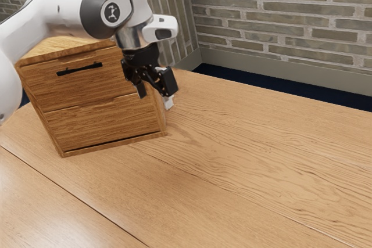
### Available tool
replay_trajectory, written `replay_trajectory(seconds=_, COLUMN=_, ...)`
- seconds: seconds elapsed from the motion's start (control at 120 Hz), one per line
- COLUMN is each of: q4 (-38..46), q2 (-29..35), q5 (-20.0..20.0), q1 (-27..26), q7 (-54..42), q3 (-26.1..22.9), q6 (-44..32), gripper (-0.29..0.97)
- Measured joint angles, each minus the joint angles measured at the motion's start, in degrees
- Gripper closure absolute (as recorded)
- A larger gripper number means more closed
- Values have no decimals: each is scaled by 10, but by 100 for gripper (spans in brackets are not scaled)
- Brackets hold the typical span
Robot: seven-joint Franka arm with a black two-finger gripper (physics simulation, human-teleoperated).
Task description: Pull the drawer handle with one arm to open the drawer
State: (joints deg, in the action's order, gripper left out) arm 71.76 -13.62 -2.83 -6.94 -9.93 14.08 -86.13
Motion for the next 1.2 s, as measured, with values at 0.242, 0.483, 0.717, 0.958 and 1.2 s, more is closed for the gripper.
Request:
replay_trajectory(seconds=0.242, q4=22, q2=77, q5=16, q1=-7, q7=-4, q3=-24, q6=53, gripper=0)
replay_trajectory(seconds=0.483, q4=77, q2=141, q5=24, q1=23, q7=-16, q3=-16, q6=97, gripper=0)
replay_trajectory(seconds=0.717, q4=77, q2=136, q5=52, q1=28, q7=-38, q3=30, q6=40, gripper=0)
replay_trajectory(seconds=0.958, q4=78, q2=147, q5=68, q1=89, q7=-63, q3=18, q6=-7, gripper=0)
replay_trajectory(seconds=1.2, q4=91, q2=165, q5=68, q1=83, q7=-109, q3=-53, q6=-21, gripper=0)
